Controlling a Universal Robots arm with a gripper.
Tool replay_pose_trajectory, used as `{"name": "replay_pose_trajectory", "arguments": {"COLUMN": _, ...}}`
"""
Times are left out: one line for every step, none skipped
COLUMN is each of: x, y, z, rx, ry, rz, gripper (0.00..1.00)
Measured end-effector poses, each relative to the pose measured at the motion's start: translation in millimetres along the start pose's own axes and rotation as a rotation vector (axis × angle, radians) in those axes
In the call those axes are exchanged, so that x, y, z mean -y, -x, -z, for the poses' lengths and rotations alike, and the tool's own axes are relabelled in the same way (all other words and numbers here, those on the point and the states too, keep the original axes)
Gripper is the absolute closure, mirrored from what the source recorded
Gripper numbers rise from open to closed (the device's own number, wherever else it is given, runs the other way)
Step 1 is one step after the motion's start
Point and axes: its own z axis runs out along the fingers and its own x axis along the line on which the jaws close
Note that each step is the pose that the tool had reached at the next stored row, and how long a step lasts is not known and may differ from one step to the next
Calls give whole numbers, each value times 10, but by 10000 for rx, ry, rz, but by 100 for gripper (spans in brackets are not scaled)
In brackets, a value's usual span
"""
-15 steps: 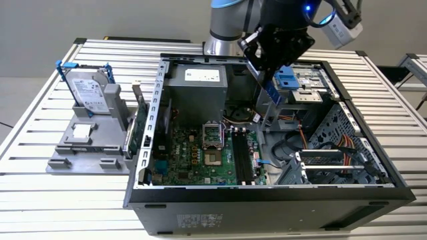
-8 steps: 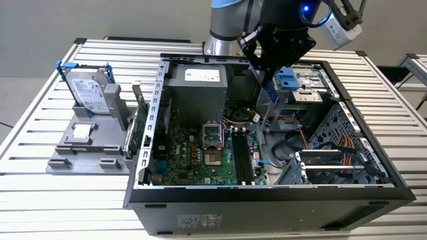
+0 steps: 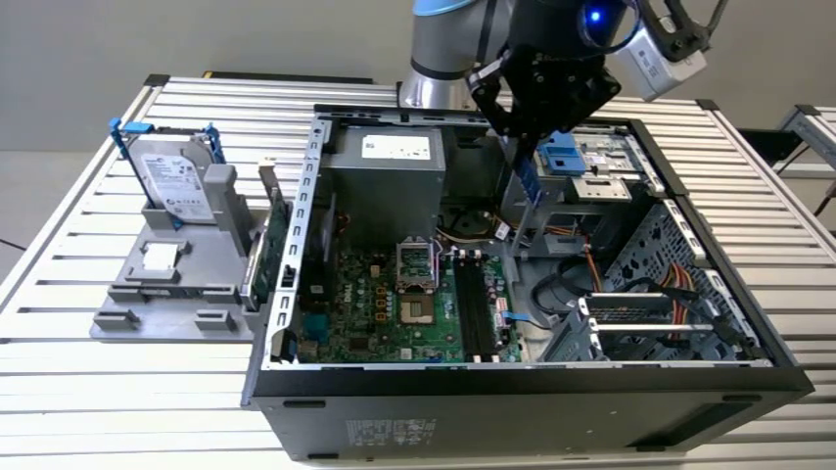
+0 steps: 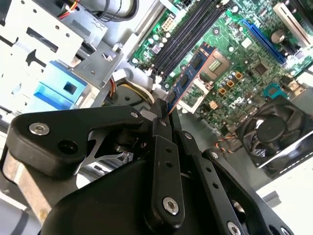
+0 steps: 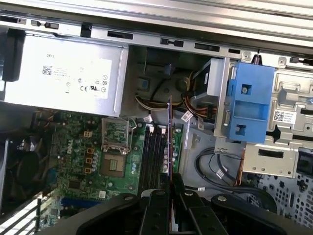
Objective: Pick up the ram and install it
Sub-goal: 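Pick up the ram and move it above insertion slot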
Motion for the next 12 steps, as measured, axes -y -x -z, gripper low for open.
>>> {"name": "replay_pose_trajectory", "arguments": {"x": 0, "y": 0, "z": 0, "rx": 3, "ry": -1, "rz": -72, "gripper": 100}}
{"name": "replay_pose_trajectory", "arguments": {"x": 0, "y": 0, "z": 0, "rx": 5, "ry": -3, "rz": -133, "gripper": 100}}
{"name": "replay_pose_trajectory", "arguments": {"x": 0, "y": 0, "z": 0, "rx": 6, "ry": -4, "rz": -188, "gripper": 100}}
{"name": "replay_pose_trajectory", "arguments": {"x": 0, "y": 0, "z": 0, "rx": 8, "ry": -4, "rz": -227, "gripper": 100}}
{"name": "replay_pose_trajectory", "arguments": {"x": 0, "y": 0, "z": 0, "rx": 8, "ry": -5, "rz": -241, "gripper": 100}}
{"name": "replay_pose_trajectory", "arguments": {"x": 0, "y": 0, "z": 0, "rx": 8, "ry": -5, "rz": -243, "gripper": 100}}
{"name": "replay_pose_trajectory", "arguments": {"x": 0, "y": 0, "z": 0, "rx": 8, "ry": -6, "rz": -249, "gripper": 100}}
{"name": "replay_pose_trajectory", "arguments": {"x": 0, "y": 0, "z": 0, "rx": 8, "ry": -8, "rz": -249, "gripper": 100}}
{"name": "replay_pose_trajectory", "arguments": {"x": 0, "y": 0, "z": -1, "rx": 8, "ry": -8, "rz": -248, "gripper": 100}}
{"name": "replay_pose_trajectory", "arguments": {"x": -1, "y": 0, "z": -2, "rx": 8, "ry": -8, "rz": -249, "gripper": 100}}
{"name": "replay_pose_trajectory", "arguments": {"x": -1, "y": 0, "z": -7, "rx": 9, "ry": -8, "rz": -248, "gripper": 100}}
{"name": "replay_pose_trajectory", "arguments": {"x": 0, "y": 0, "z": -12, "rx": 9, "ry": -9, "rz": -249, "gripper": 100}}
